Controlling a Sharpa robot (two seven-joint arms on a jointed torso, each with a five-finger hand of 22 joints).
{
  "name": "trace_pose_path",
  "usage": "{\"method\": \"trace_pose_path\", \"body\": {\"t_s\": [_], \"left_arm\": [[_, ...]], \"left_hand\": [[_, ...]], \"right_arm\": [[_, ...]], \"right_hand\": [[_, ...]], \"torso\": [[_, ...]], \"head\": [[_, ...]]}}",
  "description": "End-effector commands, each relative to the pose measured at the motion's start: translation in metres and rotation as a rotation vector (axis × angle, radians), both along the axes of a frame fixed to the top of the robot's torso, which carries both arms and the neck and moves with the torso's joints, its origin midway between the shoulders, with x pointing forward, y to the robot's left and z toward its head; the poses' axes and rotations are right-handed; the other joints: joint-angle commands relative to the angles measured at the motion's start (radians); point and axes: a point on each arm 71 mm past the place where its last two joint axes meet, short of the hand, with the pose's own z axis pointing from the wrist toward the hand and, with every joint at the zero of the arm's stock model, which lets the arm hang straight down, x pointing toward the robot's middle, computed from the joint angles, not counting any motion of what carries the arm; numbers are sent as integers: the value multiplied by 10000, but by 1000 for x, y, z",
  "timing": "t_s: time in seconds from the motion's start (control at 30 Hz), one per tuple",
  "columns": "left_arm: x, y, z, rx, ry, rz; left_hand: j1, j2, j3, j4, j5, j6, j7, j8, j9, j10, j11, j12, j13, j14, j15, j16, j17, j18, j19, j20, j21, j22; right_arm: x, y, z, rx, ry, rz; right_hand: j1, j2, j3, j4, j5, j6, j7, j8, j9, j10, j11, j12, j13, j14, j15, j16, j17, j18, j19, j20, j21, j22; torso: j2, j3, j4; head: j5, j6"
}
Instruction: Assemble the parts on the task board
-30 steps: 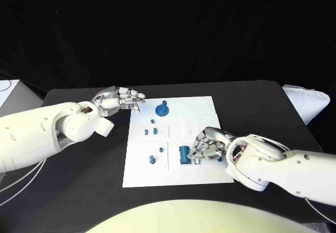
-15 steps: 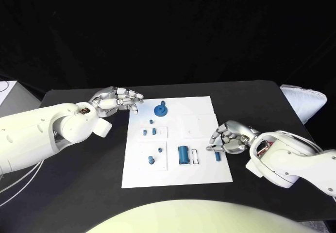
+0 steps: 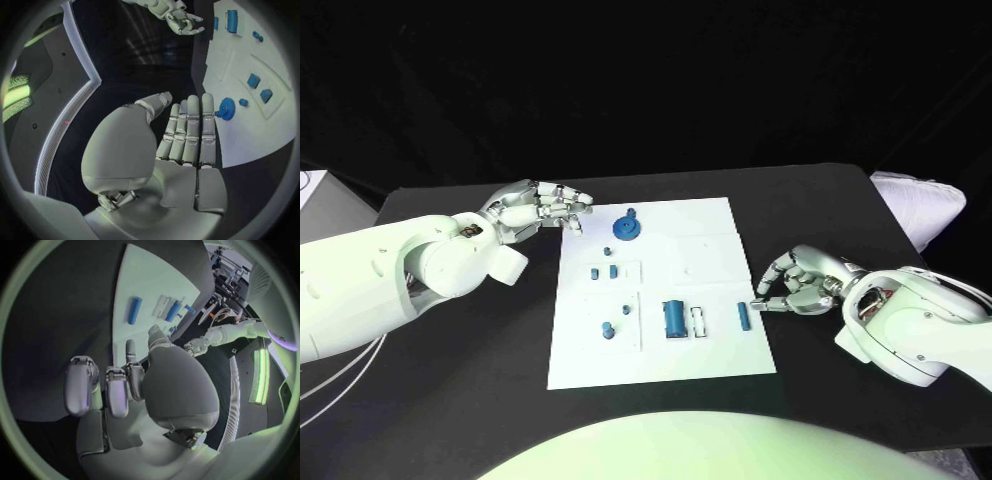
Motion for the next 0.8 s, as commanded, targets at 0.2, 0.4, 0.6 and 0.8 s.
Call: {"method": "trace_pose_path", "body": {"t_s": [0.2,0.4,0.6,0.8], "left_arm": [[0,-3,1,-149,-62,-71],[0,-3,1,-160,-60,-95],[0,-3,1,-159,-62,-87],[0,-3,1,-161,-64,-86]], "left_hand": [[-22,41,-23,22,56,45,28,-44,-17,8,32,-51,-13,40,5,-55,11,124,85,15,-70,-15],[19,70,3,6,74,58,17,-42,-16,21,20,-49,-22,42,-6,-60,18,131,96,10,-81,-21],[18,72,4,7,74,58,18,-43,-17,22,21,-49,-24,42,-6,-62,19,131,98,10,-82,-21],[18,72,4,7,74,58,18,-43,-17,22,21,-49,-24,42,-6,-62,19,131,98,10,-82,-21]], "right_arm": [[-3,10,-14,-1187,544,439],[-5,20,-26,-1271,741,505],[-5,28,-33,-1393,776,610],[-4,29,-35,-1704,615,715]], "right_hand": [[-389,111,-600,0,782,208,-129,315,141,147,-122,-33,1539,950,-69,-30,2290,-15,568,-46,41,2031],[-376,183,-650,-6,817,200,-135,330,149,149,-127,-33,1539,948,-73,-34,2284,-8,561,-51,-5,2022],[-270,281,-688,-24,884,167,-136,338,153,150,-131,-37,1537,952,-78,-26,2298,-10,565,-58,2,2025],[21,374,-703,-50,891,136,-139,355,159,157,-136,-28,1543,954,-83,-25,2302,-14,571,-66,13,2030]], "torso": [[15,-6,21],[21,-6,37],[16,-2,23],[6,-5,10]], "head": [[-8,2],[2,2],[9,2],[13,2]]}}
